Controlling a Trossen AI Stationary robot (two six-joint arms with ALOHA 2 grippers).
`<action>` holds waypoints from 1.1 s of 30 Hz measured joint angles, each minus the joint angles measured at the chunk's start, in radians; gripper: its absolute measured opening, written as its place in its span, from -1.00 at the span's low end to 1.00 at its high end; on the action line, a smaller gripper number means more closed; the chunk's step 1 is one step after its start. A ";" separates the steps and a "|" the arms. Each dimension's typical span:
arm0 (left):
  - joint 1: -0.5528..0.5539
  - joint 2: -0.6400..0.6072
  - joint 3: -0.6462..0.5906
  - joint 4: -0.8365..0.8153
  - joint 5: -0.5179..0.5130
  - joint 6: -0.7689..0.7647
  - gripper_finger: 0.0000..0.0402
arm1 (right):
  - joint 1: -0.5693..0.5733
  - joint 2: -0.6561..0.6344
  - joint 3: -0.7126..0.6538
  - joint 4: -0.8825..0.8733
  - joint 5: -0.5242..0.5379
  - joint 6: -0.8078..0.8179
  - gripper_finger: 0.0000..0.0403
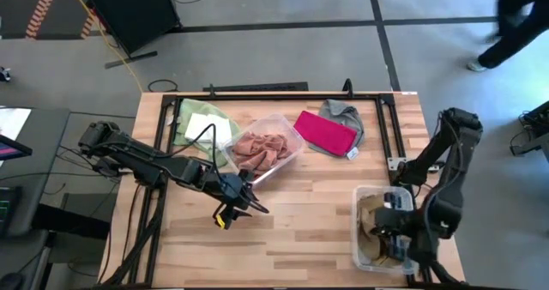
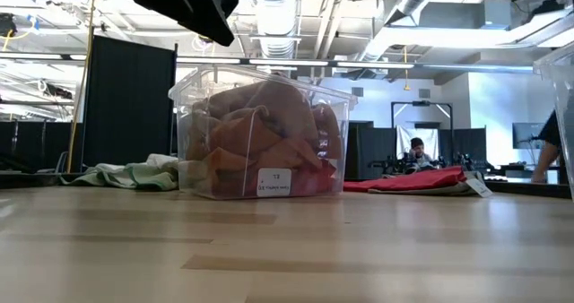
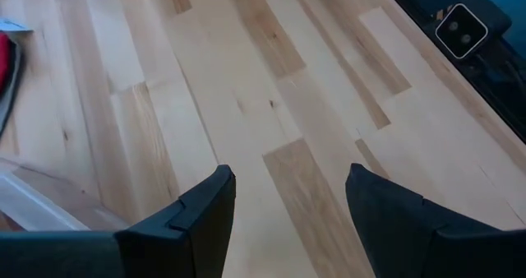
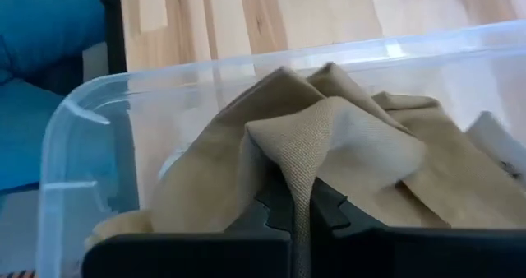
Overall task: Sort towels by color in basket
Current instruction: Put the brown towel into the bottom transparent bin
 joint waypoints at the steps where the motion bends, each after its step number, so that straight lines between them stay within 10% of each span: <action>1: 0.000 0.000 0.000 -0.003 0.000 -0.001 0.10 | -0.010 0.005 -0.008 0.014 -0.008 -0.009 -0.88; 33: -0.007 0.000 0.000 -0.144 0.000 -0.053 0.10 | -0.108 0.016 -0.133 0.222 -0.040 -0.053 -0.88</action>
